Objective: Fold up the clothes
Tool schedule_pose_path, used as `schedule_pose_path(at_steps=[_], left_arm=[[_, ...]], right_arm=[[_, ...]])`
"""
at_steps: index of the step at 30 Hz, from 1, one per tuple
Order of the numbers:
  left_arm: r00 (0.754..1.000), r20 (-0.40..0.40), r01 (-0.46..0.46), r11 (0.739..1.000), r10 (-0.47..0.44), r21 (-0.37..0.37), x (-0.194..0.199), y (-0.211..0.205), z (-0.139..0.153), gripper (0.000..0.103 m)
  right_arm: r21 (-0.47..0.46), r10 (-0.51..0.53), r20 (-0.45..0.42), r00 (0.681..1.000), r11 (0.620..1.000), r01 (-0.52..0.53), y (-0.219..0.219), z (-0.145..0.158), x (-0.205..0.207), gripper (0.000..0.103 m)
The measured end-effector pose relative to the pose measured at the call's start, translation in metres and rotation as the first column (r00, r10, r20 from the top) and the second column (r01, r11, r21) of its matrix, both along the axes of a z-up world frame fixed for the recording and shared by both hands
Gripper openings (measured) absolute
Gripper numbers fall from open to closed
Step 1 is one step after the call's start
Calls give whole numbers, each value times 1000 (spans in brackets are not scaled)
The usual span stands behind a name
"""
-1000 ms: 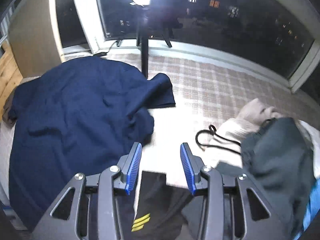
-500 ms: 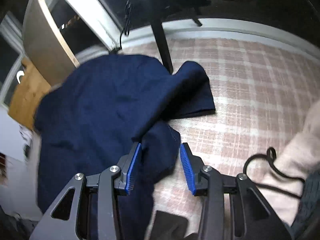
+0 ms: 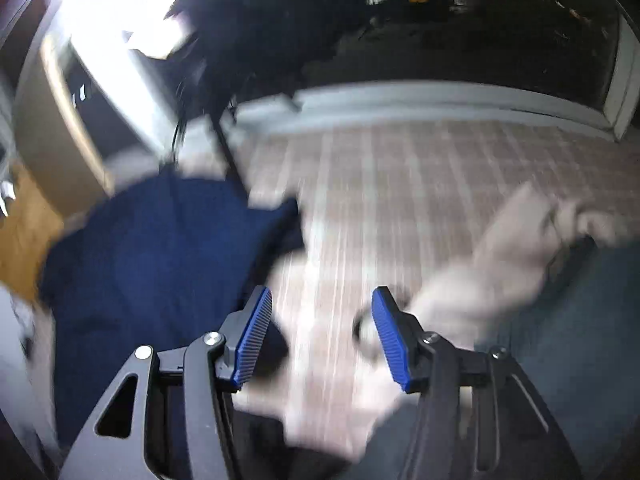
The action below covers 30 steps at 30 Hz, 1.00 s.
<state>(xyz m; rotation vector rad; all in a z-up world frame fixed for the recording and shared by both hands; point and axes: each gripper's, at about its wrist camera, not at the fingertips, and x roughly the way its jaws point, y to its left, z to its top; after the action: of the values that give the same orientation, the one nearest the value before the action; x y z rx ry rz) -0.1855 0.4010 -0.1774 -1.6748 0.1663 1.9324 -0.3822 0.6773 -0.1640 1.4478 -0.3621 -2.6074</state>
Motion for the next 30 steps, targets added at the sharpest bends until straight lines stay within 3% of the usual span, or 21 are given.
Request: schedule_pose_path(at_steps=[1,8,11,13,18,23,25,27,30], left_arm=[[1000,3,2,1000,-2,-3,0,1,0,41],[999,30,-9,1000,10,-25,5,2,1,44],[999,39,-7,1000,9,-29,6,2,1,46],[999,45,-7,1000,9,-29,7,2,2,47],[998,58,-9,999,11,-31,9,1,2,48],[998,63,-15,999,17,-31,13,0,2,51],[998,65,-11,1000,13,-29,15,0,2,53],[998,64,-7,999,9,-36,18,1,2,53],[998,60,0,999,2,-44,21,2,2,53]], right_arm=[[-29,-6,-9,1000,1000,6,5,-3,-13,52],[77,160,45,986,984,-163,-37,-40,-57,49],[90,195,55,979,976,-199,-42,-45,-61,31],[90,206,55,977,973,-211,-40,-46,-61,5],[100,215,21,976,971,-216,-31,-40,-64,3],[147,41,-135,990,989,-21,9,-4,-70,3],[140,31,-93,995,990,-18,13,-11,-74,7],[132,24,-47,999,991,-17,16,-19,-78,24],[40,53,33,998,998,-55,15,-32,-71,24]])
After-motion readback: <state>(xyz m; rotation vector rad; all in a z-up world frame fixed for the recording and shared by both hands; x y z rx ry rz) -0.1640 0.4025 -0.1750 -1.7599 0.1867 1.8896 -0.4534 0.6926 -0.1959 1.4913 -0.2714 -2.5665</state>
